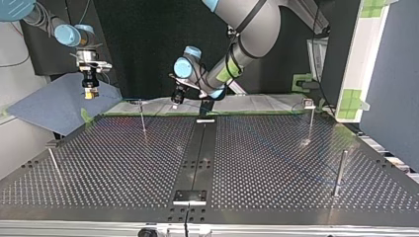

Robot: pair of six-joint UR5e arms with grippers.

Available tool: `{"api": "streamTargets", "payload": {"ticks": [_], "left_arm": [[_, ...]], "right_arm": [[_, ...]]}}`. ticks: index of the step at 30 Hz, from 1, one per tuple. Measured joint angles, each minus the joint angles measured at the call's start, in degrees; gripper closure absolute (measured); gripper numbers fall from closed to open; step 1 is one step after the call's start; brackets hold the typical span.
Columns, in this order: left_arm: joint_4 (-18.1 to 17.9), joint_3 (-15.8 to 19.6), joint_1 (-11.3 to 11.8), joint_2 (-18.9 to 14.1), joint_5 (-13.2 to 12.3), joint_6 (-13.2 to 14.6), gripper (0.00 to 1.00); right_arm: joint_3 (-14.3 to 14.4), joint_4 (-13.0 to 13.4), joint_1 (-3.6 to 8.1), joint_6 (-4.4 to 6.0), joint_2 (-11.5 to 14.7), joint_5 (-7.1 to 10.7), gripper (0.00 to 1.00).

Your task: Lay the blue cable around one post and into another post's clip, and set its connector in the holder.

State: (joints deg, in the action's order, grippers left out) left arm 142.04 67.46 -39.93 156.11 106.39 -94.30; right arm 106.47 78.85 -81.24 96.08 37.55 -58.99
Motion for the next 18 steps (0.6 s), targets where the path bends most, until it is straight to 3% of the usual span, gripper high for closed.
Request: {"api": "streamTargets", "payload": {"ticks": [14, 18], "left_arm": [[2.45, -3.33, 0.32, 1.80, -0.15, 0.00, 0.99], [3.35, -4.27, 0.54, 1.81, -0.15, 0.04, 0.99]], "right_arm": [[-1.47, -1.21, -0.16, -0.86, -1.92, 0.00, 0.76], [-1.93, -2.17, -0.12, -1.55, -1.92, -0.47, 0.76]]}}
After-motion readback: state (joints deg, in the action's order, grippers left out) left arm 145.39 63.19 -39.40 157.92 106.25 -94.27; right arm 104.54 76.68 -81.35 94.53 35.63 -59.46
